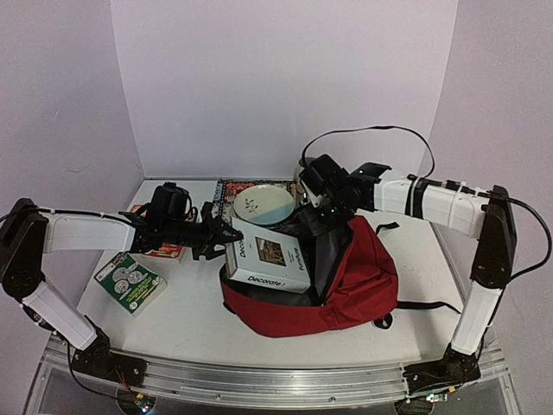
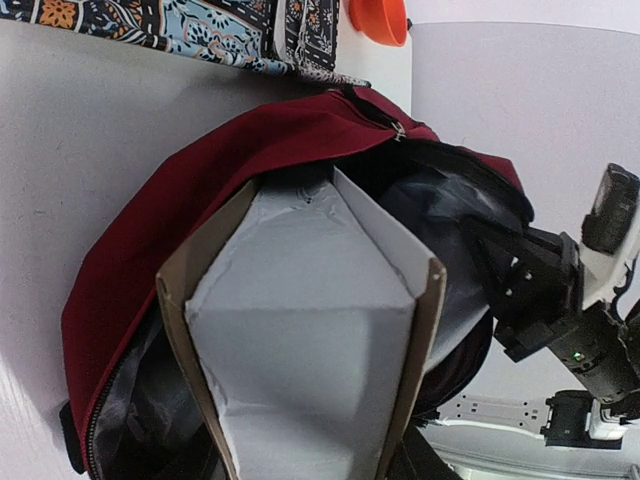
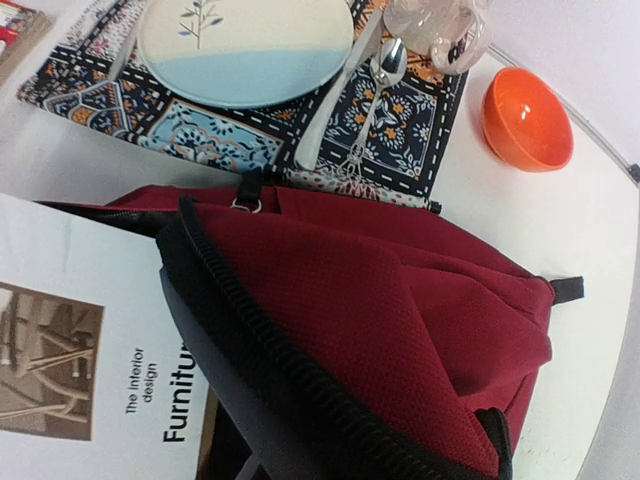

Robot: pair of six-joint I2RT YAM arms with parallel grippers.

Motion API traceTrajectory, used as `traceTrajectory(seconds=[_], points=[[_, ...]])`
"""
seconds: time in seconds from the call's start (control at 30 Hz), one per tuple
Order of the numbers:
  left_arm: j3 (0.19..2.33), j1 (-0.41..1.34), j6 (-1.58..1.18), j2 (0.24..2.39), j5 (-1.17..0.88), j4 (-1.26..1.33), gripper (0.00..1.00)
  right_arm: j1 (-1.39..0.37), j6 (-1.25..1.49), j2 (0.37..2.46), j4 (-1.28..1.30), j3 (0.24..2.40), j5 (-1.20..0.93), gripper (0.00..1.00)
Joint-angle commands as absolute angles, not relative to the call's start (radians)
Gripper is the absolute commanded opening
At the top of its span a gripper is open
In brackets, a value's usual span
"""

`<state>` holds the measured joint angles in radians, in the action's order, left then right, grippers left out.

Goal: Pack the student bag
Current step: Place the book in the largest pocket of the bag.

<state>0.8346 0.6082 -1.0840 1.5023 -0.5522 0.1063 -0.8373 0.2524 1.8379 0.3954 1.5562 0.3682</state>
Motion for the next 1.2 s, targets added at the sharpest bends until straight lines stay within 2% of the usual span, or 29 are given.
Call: traceTrajectory(seconds=[0.0,0.37,0.63,0.8,1.17], points=[[0.906,0.615,-1.082,1.505,-0.538,0.173,0.12,-0.846,0.241,1.74,0.345,1.555,0.321,0.03],[0.896,0.644,-1.158,1.466,-0.547,0.29,0.11,-0.848,0.252,1.747,0.3,1.552,0.281,0.03],[0.935,0.727,-1.22,1.584,-0.509,0.427,0.1,-0.848,0.269,1.744,0.26,1.552,0.224,0.03],[0.93,0.78,-1.243,1.608,-0.409,0.518,0.1,-0.849,0.278,1.735,0.238,1.534,0.195,0.03],[0.936,0.843,-1.258,1.708,-0.341,0.635,0.16,-0.867,0.295,1.743,0.192,1.518,0.125,0.04]])
